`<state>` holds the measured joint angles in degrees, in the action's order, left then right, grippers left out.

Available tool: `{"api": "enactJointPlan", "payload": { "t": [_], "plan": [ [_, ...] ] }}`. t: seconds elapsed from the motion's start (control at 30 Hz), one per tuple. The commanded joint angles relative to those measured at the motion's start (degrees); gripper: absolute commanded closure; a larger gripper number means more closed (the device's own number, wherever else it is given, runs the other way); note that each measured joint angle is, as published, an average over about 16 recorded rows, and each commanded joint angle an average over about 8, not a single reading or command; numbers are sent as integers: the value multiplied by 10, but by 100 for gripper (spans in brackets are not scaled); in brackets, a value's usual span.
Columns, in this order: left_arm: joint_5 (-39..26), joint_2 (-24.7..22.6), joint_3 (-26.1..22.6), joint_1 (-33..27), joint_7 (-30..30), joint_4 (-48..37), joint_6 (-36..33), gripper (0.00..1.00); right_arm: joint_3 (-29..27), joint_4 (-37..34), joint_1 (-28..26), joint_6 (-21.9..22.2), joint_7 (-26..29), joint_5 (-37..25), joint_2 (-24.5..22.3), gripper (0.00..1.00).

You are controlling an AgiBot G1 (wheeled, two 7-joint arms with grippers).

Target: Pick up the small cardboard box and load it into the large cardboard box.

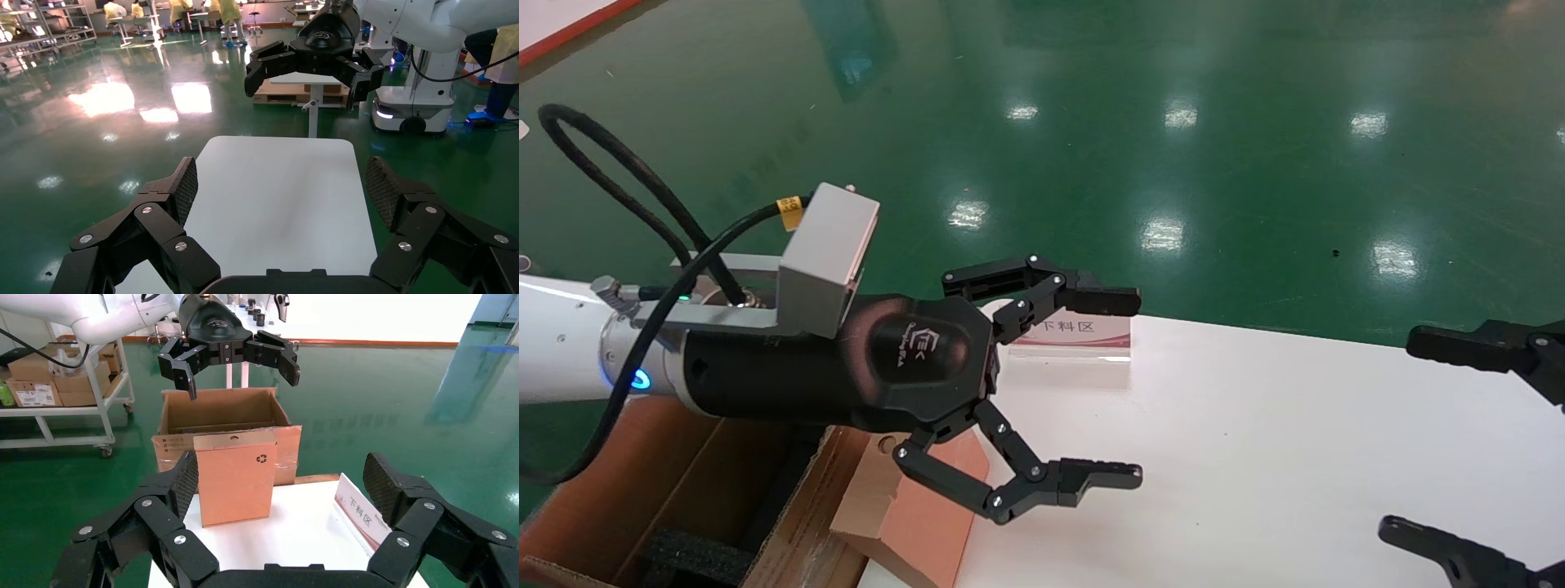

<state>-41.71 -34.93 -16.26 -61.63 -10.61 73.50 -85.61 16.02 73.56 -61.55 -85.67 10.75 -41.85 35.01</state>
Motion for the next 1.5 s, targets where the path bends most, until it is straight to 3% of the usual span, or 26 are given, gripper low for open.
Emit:
{"api": "enactJointPlan", "payload": {
  "t": [0.03, 0.53, 0.8, 0.97, 1.2, 1.5],
  "plan": [
    [0, 0, 0, 0, 0, 0, 0, 0, 0, 0, 0, 0, 0, 0, 0, 0],
    [-5, 2, -3, -2, -6, 1, 1, 0, 0, 0, 0, 0, 0, 0, 0, 0],
    [-87, 23, -36, -41, -69, 26, 21, 0, 1, -1, 0, 0, 0, 0, 0, 0],
    [-188, 27, -81, -105, -145, 38, 14, 0, 1, -1, 0, 0, -1, 0, 0, 0],
    [-328, -1, -174, -240, -278, 42, -38, 0, 1, -1, -1, 0, -1, 1, 0, 0],
    [-362, -14, -317, -355, -391, 41, -51, 0, 1, -1, -1, 0, -1, 1, 0, 0]
  ]
}}
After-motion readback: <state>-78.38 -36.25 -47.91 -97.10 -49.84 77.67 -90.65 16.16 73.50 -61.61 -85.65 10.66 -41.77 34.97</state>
